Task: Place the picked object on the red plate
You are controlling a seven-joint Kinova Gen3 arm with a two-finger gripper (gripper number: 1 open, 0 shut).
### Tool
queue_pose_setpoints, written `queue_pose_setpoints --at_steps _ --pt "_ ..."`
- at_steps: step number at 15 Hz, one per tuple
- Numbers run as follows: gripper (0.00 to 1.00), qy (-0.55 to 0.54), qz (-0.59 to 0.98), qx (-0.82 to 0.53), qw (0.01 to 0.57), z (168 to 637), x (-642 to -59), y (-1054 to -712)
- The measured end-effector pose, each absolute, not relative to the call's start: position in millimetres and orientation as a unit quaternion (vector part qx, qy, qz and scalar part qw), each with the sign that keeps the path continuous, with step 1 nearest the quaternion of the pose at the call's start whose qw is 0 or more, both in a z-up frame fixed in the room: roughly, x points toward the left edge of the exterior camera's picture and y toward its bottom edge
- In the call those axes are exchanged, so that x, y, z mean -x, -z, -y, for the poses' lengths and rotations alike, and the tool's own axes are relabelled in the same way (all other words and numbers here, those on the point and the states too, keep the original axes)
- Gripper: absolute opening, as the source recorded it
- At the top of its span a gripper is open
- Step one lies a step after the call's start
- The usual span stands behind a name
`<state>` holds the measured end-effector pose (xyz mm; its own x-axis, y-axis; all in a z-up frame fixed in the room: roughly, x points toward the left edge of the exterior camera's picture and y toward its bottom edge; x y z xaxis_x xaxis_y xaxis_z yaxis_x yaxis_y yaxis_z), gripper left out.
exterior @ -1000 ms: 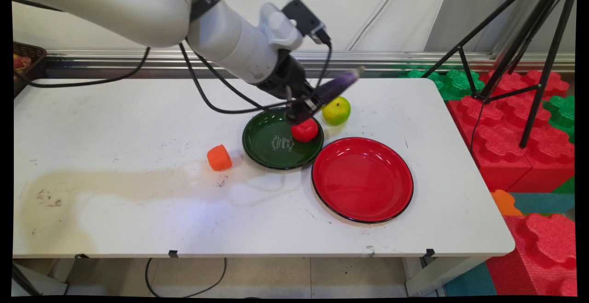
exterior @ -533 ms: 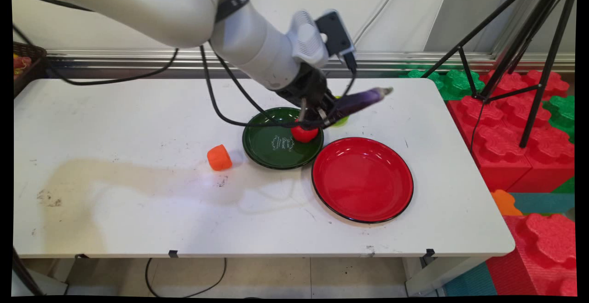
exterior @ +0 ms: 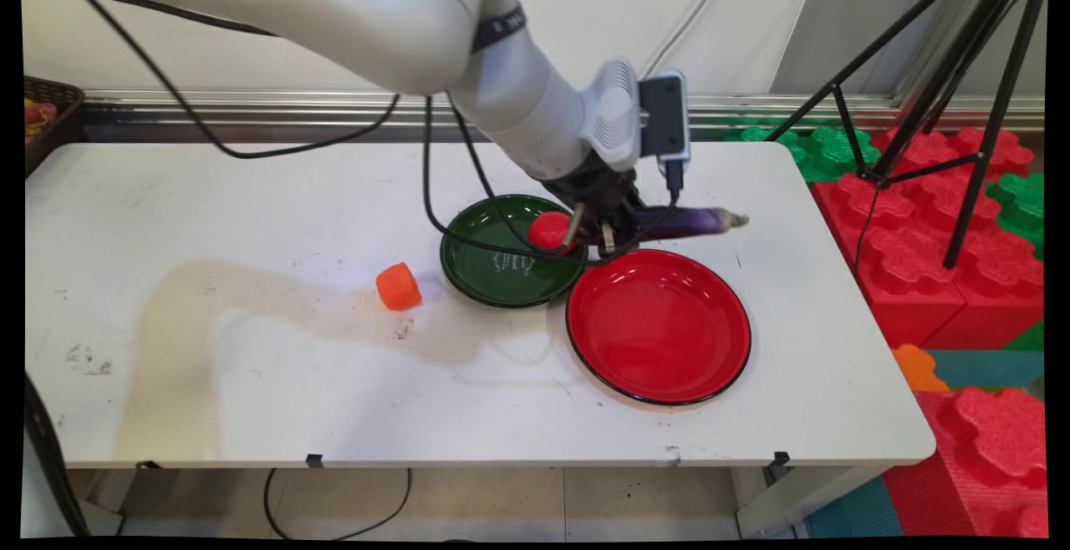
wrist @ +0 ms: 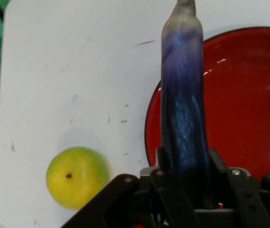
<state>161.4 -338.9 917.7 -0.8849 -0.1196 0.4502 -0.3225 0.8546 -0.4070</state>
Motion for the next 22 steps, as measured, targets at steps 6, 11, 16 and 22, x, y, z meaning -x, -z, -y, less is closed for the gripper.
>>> queue_pose_setpoints --at_steps 6,11,16,22 --pt "0.0 -0.228 0.956 -0.04 0.177 361 -142 -892" --pt "0.0 -0.222 0.962 -0.001 0.158 377 -134 -875" --pt "0.0 -0.214 0.966 0.033 0.142 391 -129 -857" --pt "0.0 -0.203 0.969 0.065 0.128 403 -128 -839"
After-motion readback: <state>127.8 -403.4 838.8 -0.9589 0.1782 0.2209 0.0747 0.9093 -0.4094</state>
